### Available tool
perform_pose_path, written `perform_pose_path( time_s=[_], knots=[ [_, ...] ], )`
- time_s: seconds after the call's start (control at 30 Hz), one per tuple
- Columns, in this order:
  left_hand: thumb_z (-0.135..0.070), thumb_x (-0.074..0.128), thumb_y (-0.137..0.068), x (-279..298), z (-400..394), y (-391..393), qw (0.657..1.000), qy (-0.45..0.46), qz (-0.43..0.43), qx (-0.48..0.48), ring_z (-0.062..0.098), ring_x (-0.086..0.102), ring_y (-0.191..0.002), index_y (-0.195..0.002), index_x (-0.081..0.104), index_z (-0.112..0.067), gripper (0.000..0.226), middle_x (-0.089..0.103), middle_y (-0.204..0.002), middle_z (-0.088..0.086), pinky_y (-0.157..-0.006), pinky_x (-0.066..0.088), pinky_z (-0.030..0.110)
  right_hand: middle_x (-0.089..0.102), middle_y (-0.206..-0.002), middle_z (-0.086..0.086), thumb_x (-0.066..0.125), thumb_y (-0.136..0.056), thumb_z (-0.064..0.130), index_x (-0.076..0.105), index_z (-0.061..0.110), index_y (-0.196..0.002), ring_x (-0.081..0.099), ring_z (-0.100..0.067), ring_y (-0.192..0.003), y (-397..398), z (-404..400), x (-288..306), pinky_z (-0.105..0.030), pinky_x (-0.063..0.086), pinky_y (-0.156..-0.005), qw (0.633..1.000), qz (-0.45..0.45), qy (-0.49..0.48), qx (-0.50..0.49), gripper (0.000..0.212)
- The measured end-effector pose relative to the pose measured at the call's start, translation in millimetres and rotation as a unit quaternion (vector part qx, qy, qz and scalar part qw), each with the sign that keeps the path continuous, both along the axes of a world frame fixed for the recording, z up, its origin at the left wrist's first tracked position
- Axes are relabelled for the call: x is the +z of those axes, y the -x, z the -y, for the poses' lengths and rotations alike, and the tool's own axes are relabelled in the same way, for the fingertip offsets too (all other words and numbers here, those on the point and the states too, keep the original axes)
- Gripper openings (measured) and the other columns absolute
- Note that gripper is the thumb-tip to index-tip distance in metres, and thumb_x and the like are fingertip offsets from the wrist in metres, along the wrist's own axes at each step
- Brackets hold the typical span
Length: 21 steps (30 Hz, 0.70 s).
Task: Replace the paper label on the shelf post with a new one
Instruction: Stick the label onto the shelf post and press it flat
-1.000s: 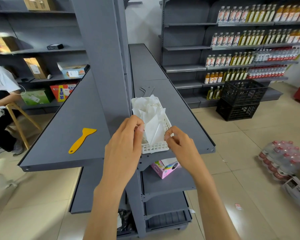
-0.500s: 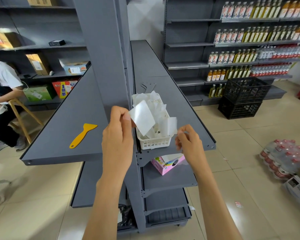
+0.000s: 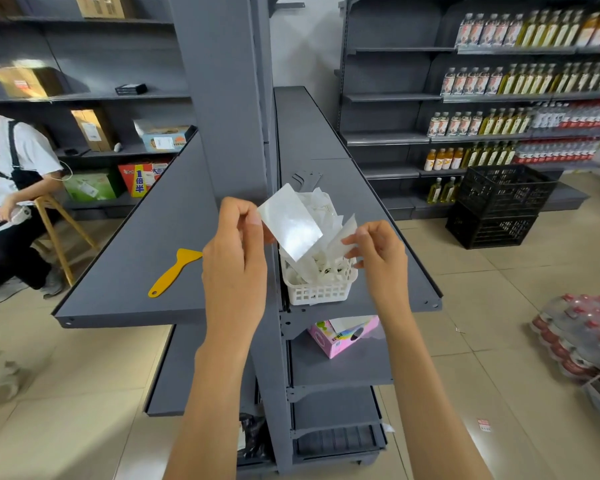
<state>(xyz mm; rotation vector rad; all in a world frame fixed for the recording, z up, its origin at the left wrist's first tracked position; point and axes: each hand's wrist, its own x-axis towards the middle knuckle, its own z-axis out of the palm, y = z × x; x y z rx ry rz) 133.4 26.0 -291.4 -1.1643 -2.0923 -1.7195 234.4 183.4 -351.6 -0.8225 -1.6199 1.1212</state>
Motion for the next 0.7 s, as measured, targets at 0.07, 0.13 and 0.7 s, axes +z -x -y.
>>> perform_pose_path(
  time_s=[0.07, 0.13, 0.7],
  knots=[
    [-0.024, 0.035, -0.107, 2, 2, 2, 1.000, -0.004, 0.005, 0.002, 0.018, 0.057, -0.073, -0.100, 0.051, -0.010, 0.023, 0.059, -0.075, -0.007, -0.069, 0.054, 0.052, 0.073, -0.082, 0.005, 0.050, -0.101, 0.020, 0.058, 0.012, -0.093, 0.068, -0.012, -0.068, 11, -7, 5, -0.034, 0.056, -0.066, 0.998, 0.043, -0.029, -0.036, 0.013],
    [-0.024, 0.036, -0.107, 5, 4, 3, 1.000, -0.010, 0.008, 0.002, 0.019, 0.058, -0.074, -0.099, 0.051, -0.010, 0.022, 0.061, -0.077, -0.006, -0.068, 0.053, 0.053, 0.072, -0.079, 0.009, 0.050, -0.098, 0.025, 0.059, 0.016, -0.095, 0.068, -0.015, -0.071, 20, -15, 8, -0.036, 0.057, -0.068, 0.987, 0.124, -0.056, -0.080, 0.013],
    [-0.027, 0.037, -0.106, 2, 5, 13, 1.000, 0.001, 0.010, -0.012, 0.014, 0.066, -0.080, -0.101, 0.053, -0.012, 0.022, 0.069, -0.086, -0.001, -0.065, 0.052, 0.032, 0.070, -0.068, 0.008, 0.042, -0.100, 0.024, 0.061, 0.021, -0.073, 0.061, -0.016, -0.061, 25, -36, 9, -0.043, 0.057, -0.075, 0.981, 0.195, -0.021, 0.008, 0.034]
  ],
)
